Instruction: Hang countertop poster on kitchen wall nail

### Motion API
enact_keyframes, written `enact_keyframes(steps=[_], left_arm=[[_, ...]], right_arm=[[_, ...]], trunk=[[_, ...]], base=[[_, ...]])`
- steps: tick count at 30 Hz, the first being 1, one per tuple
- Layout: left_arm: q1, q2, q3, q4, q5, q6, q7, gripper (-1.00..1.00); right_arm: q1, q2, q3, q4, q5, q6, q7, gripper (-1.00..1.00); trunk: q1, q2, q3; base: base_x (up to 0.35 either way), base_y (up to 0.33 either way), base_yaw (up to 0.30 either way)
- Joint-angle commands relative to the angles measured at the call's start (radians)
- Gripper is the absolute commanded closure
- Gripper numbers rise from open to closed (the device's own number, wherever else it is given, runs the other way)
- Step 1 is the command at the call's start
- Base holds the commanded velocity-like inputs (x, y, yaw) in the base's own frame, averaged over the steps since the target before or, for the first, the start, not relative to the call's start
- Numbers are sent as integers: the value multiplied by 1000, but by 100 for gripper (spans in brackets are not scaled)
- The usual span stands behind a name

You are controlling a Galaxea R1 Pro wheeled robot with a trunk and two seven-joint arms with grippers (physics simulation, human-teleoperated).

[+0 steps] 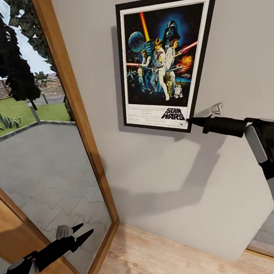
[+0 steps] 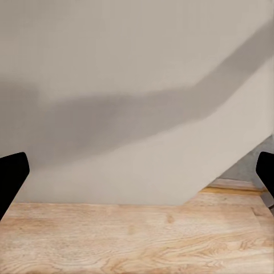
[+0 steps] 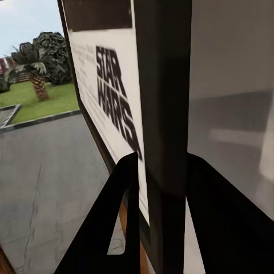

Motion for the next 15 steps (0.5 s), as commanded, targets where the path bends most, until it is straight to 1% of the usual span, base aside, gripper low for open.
enact_keyframes(steps=[1, 7, 10, 15], left_arm=[[-1, 0, 1, 0, 4, 11, -4, -100], [-1, 0, 1, 0, 5, 11, -4, -100], [-1, 0, 1, 0, 5, 11, -4, -100], [-1, 0, 2, 0, 4, 11, -4, -100]], right_arm=[[-1, 0, -1, 0, -7, 9, 3, 100], [-1, 0, -1, 0, -7, 9, 3, 100], [-1, 0, -1, 0, -7, 9, 3, 100], [-1, 0, -1, 0, -7, 9, 3, 100]], trunk=[[1, -2, -2], [1, -2, -2], [1, -2, -2], [1, -2, -2]], base=[[0, 0, 0], [2, 0, 0], [109, 0, 0], [39, 0, 0]])
